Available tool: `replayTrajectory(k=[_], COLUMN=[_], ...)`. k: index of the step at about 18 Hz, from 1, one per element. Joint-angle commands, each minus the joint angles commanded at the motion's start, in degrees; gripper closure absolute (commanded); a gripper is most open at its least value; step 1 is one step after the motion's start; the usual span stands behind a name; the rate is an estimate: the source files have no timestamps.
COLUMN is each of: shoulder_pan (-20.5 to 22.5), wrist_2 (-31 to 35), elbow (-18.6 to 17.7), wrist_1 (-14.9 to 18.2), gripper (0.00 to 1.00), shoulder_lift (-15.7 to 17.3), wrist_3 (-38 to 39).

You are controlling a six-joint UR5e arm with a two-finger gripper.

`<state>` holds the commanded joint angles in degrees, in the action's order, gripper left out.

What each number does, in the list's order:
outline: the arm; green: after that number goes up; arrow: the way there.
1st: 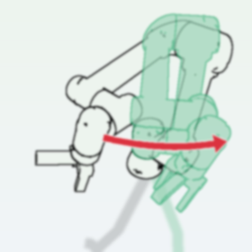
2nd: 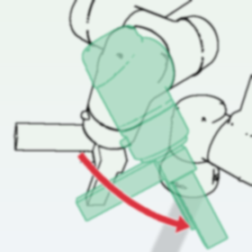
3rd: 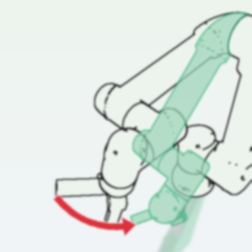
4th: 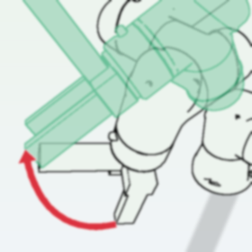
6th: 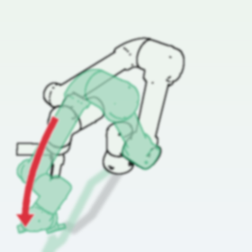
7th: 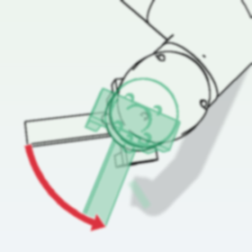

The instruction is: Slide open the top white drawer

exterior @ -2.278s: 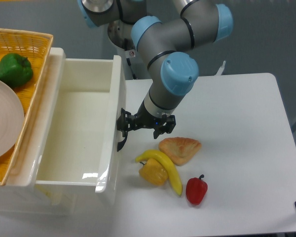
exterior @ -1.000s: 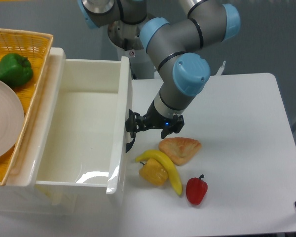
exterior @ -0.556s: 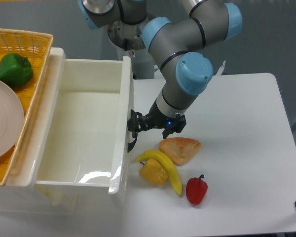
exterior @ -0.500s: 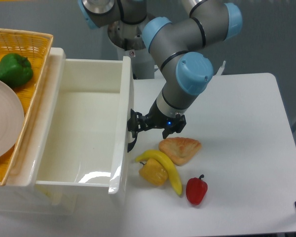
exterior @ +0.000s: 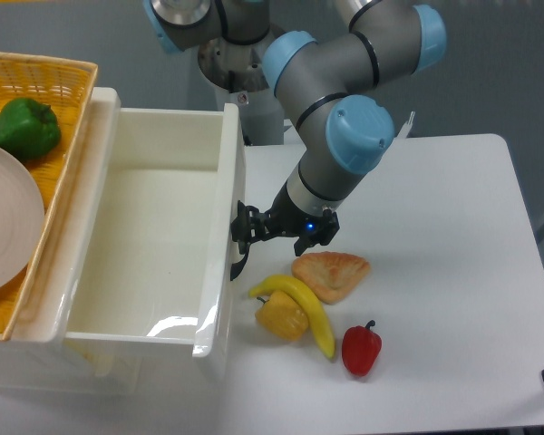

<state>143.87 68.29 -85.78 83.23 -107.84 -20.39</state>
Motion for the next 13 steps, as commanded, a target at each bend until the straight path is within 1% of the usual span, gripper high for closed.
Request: replayTrajectory(k=[4, 13], shoulder_pan=[0.44, 0.53], wrist_2=[-0.44, -0.7], elbow=[0.09, 0.17], wrist_1=[0.53, 0.62], gripper=[0.0, 0.0], shoulder_lift=[0.09, 0.09], wrist_3=[-0.09, -0.09])
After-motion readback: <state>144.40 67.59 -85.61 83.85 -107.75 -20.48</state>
